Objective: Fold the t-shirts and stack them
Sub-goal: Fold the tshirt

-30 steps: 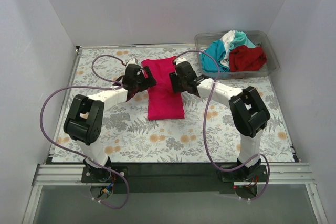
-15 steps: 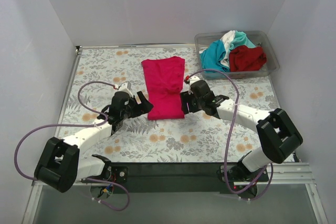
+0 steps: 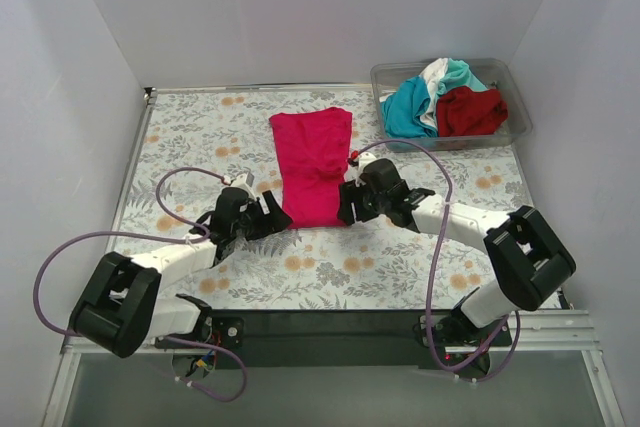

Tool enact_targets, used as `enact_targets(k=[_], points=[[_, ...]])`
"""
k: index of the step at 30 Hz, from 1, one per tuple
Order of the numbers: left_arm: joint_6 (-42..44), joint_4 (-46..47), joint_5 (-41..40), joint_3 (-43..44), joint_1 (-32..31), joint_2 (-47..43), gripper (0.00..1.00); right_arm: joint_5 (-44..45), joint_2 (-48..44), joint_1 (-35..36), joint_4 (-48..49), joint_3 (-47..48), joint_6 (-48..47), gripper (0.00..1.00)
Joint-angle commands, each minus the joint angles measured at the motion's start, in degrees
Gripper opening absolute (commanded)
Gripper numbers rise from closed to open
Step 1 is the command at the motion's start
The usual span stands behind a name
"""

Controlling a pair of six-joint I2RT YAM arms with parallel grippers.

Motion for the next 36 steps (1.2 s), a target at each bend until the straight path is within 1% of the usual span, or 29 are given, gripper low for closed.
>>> enact_targets(k=[1,11,16,18,19,23,24,26,28,29,31,32,33,34,36], points=[[0.1,3.8,-1.1,0.2,-0.6,1.5,0.66,-2.0,1.7,0.1,3.7,0.6,0.5,0.55],[0.3,6.4,-0.9,2.0,-0.8,6.7,0.60,-2.5,4.7,0.1,4.4,-0.1,0.9,0.53],[0.2,7.3,0.0,2.0,-1.4,7.9,0.51,-2.9,5.7,0.1,4.9,-0.5,1.0,0.52],[0.3,7.0,0.0,1.9,-1.4,8.0,0.48,-3.5,6.2,0.1,5.0,-0.3,1.0,0.49],[0.3,6.7,0.1,1.8,-1.5,8.0,0.43,-3.8,6.3,0.2,5.0,-0.4,1.1,0.48],[0.2,6.2,0.4,1.3,-2.0,7.2,0.36,-4.0,5.7,0.1,5.0,-1.1,1.2,0.42],[0.2,6.1,0.5,1.3,-2.0,7.2,0.35,-4.0,5.5,0.1,5.0,-1.3,1.2,0.38],[0.2,6.1,0.4,1.2,-2.1,7.3,0.29,-4.2,5.5,0.1,5.1,-1.6,1.2,0.34],[0.2,6.1,0.5,1.3,-2.1,7.6,0.21,-4.6,5.8,0.1,5.4,-1.8,1.3,0.27],[0.1,6.1,0.4,1.4,-2.1,8.1,0.12,-4.9,6.0,0.1,5.6,-2.0,1.4,0.25],[0.2,6.1,0.4,1.6,-2.1,8.5,0.02,-5.1,6.3,0.1,5.9,-2.2,1.4,0.16],[0.4,5.8,0.3,1.9,-2.1,8.6,0.00,-5.1,6.4,0.1,5.9,-2.2,1.3,0.08],[0.6,5.4,-0.4,2.0,-2.1,8.5,0.00,-4.9,6.2,0.1,5.8,-2.3,1.2,0.03],[0.8,3.7,-0.8,2.3,-2.1,8.4,0.00,-4.1,6.0,0.0,5.6,-2.5,1.1,0.01],[1.5,1.4,-2.2,3.3,-2.1,6.8,0.00,-1.9,4.6,0.1,4.4,-2.9,0.6,0.01]])
